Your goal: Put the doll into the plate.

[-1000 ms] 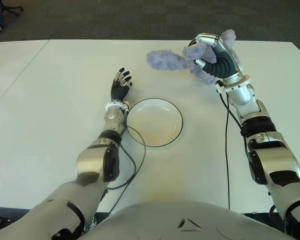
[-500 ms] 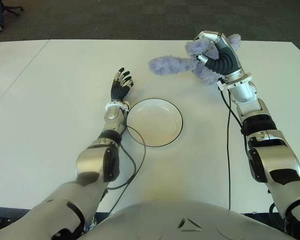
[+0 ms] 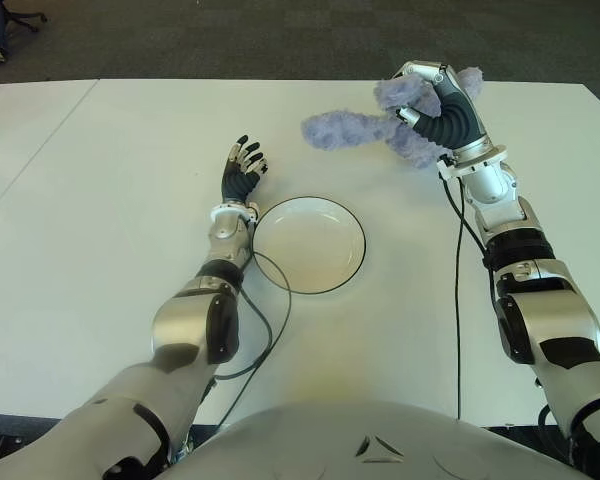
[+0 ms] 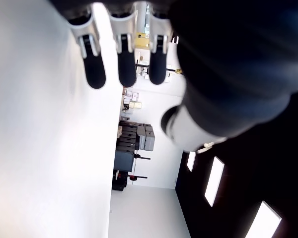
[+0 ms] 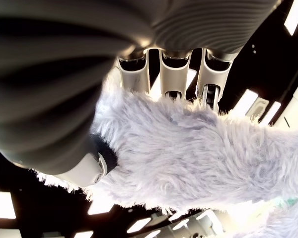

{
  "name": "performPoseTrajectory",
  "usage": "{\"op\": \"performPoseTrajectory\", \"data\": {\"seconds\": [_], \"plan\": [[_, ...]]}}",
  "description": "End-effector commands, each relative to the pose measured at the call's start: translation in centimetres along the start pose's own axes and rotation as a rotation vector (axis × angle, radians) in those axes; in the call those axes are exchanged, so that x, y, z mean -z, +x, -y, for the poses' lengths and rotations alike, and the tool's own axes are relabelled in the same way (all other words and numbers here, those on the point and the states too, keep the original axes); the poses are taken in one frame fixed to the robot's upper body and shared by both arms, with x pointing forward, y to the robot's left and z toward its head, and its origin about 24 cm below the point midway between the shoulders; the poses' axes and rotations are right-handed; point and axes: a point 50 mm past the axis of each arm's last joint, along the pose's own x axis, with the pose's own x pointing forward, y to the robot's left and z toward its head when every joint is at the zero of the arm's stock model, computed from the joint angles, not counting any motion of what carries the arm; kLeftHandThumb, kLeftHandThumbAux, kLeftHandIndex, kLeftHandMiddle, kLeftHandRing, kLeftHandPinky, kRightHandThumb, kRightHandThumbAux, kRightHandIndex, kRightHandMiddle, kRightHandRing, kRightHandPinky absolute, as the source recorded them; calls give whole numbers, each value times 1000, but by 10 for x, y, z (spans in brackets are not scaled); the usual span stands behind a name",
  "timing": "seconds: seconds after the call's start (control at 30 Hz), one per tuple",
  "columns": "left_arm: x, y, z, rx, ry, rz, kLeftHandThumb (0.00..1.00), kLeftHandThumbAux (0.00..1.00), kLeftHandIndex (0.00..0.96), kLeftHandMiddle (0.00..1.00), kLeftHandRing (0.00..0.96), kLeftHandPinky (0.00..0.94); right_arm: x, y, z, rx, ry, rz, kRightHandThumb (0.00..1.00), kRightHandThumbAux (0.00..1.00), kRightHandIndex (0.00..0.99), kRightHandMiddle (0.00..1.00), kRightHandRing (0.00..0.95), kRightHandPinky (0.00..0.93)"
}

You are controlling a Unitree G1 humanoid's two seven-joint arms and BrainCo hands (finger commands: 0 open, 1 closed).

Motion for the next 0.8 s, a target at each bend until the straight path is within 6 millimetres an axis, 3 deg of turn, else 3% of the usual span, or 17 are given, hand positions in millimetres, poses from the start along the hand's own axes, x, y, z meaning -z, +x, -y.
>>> {"op": "performPoseTrajectory", "data": {"seconds": [0.03, 0.57, 0.8], "plan": [[69, -39, -13, -60, -20, -318, 500, 863, 99, 176, 182, 230, 4, -3, 4, 10, -13, -22, 715, 710, 440, 875, 884, 880], [69, -39, -12, -55, 2, -323, 468, 856, 94, 176, 187, 231, -8, 4, -2, 18, 19, 65, 714, 712, 440, 873, 881, 879], [69, -39, -12, -50, -8, -316, 522, 870, 101, 177, 173, 210, -17, 12, -5, 23, 7, 110, 713, 712, 440, 872, 879, 874]]}}
